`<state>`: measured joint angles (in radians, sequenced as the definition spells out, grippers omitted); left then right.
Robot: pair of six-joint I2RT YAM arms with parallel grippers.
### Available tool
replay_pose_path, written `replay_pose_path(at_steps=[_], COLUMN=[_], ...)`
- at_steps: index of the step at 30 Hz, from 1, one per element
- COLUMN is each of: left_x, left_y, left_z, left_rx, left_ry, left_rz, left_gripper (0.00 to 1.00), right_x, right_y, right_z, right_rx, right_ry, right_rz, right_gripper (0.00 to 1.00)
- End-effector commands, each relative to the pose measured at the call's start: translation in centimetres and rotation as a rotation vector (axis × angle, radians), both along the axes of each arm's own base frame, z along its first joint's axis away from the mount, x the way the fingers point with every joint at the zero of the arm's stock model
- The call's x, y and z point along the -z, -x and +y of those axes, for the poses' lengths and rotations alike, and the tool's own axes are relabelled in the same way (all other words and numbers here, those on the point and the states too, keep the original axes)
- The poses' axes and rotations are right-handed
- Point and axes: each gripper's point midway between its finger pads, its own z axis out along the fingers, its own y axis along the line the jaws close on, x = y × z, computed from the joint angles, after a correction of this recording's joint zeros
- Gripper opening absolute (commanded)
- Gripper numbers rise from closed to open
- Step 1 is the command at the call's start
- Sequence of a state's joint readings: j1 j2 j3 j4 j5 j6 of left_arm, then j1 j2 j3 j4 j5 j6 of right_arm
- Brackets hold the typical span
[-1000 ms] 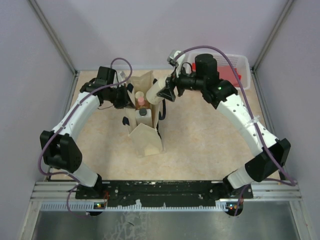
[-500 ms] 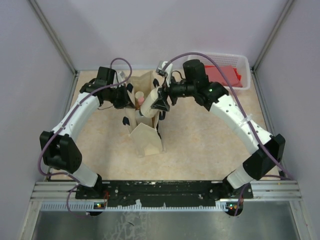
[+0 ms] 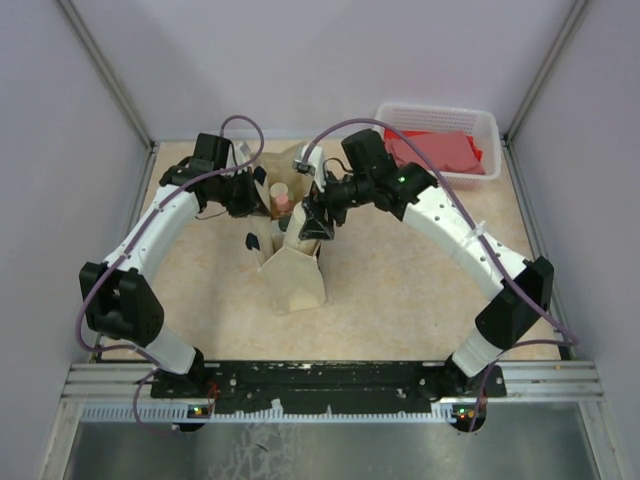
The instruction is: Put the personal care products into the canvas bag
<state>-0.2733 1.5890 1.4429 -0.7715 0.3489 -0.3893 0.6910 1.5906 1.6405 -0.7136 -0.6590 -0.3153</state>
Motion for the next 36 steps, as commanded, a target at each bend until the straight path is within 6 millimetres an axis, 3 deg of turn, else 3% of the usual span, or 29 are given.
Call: replay_pose_path(at_steps=[1, 7, 15, 22, 24, 36], left_x=[-0.4, -0.5, -0.2, -0.3, -0.4, -1.0], left_y=[-0.9, -1.0, -0.6, -0.6, -0.7, -0.6], left_z=[0.0, 0.0, 0.0, -0.1, -0.1, -0.1], left_rx=[0.000, 0.007, 0.021, 0.039, 0.043, 0.052], left_ry=[-0.007, -0.011, -0.014, -0.014, -0.013, -0.019], left_rz=[-0.057, -0.061, -0.052, -0.052, -0.055, -0.062], left_gripper=[0.02, 0.02, 0.02, 0.02, 0.02, 0.02], right_x=[-7.0, -6.5, -2.6, -1.2, 0.6, 5.7], right_y=[0.9, 2.9, 4.0, 4.1, 3.9, 3.0], right_z=[0.9, 1.6, 2.6, 3.0, 3.4, 3.5], right_rx=[-0.077, -0.159, -0.160, -0.159, -0.162, -0.084], right_ry=[-0.160, -0.160, -0.032, 0.006, 0.045, 0.172], right_rz=[-0.128, -0.009, 0.003, 0.009, 0.044, 0.003], right_gripper=[0.00, 0.00, 0.00, 0.00, 0.00, 0.00])
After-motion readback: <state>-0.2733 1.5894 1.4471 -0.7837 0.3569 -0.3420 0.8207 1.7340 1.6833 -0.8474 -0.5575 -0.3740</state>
